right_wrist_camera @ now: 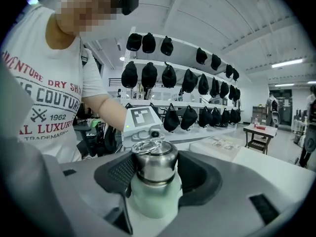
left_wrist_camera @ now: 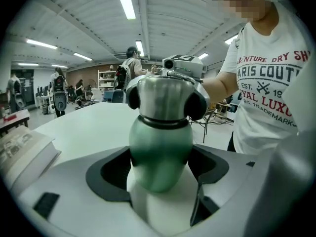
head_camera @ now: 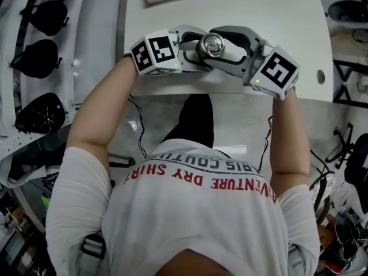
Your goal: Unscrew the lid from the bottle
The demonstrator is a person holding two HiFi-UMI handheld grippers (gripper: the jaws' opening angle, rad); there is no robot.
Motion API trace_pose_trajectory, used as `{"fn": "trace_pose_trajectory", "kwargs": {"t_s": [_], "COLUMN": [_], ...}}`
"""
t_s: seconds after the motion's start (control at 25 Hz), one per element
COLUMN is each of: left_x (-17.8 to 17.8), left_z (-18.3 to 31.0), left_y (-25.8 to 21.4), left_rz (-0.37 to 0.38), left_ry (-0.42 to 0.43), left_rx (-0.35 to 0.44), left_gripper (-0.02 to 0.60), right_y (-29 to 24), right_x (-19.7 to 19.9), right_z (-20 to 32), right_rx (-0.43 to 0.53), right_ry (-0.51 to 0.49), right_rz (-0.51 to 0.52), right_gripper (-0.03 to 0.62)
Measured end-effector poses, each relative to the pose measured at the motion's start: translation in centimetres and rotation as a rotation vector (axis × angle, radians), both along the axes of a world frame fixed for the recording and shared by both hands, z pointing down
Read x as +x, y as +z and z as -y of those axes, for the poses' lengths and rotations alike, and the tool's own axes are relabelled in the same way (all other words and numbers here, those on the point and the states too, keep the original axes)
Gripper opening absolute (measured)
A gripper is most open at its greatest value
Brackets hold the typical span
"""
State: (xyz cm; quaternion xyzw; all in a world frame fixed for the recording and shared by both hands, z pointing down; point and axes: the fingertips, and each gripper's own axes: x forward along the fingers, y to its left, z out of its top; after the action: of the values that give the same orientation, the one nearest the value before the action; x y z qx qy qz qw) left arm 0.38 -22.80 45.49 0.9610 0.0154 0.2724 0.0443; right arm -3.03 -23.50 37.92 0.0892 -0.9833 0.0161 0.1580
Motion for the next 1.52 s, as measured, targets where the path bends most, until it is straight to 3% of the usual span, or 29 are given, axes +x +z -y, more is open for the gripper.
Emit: {"fn": "trace_pose_trajectory", "kwargs": {"t_s": [0.16, 0.32, 0.68, 0.88, 1.2, 1.52], "left_x": [0.3, 0.2, 0.1, 0.0, 0.2, 0.0], "left_z": [0.0, 0.1, -0.1, -0.1, -0.1, -0.2], "left_y": [-0.1, -0.1, 0.0, 0.0, 0.1, 0.1], "left_rz": [-0.011, -0.014, 0.012, 0.003, -0.021, -0.007], "left_ry": [-0.069, -0.176, -0.529, -0.666, -0.746, -0.709], "left_rx": [0.004, 0.002, -0.003, -0.003, 0.011, 0.003], "left_gripper": [0.377, 0.377, 0.377, 0.377, 0.377, 0.377], "right_y": [0.1, -0.7, -1.1, -0.9, 0.1, 0.1], "right_x": [0.3, 0.5, 1.0, 1.0, 0.4, 0.3], "right_z": [0.0, 0.1, -0.3, -0.2, -0.4, -0.5], "right_rx": [-0.009, -0.013, 0.023, 0.030, 0.046, 0.062], "right_ry": [0.040, 0.156, 0.370, 0.404, 0.390, 0.365], "right_rz": [0.022, 0.077, 0.065, 0.044, -0.003, -0.020], "right_gripper": [0.284, 0.308, 0.308, 0.308, 0.281, 0.265]}}
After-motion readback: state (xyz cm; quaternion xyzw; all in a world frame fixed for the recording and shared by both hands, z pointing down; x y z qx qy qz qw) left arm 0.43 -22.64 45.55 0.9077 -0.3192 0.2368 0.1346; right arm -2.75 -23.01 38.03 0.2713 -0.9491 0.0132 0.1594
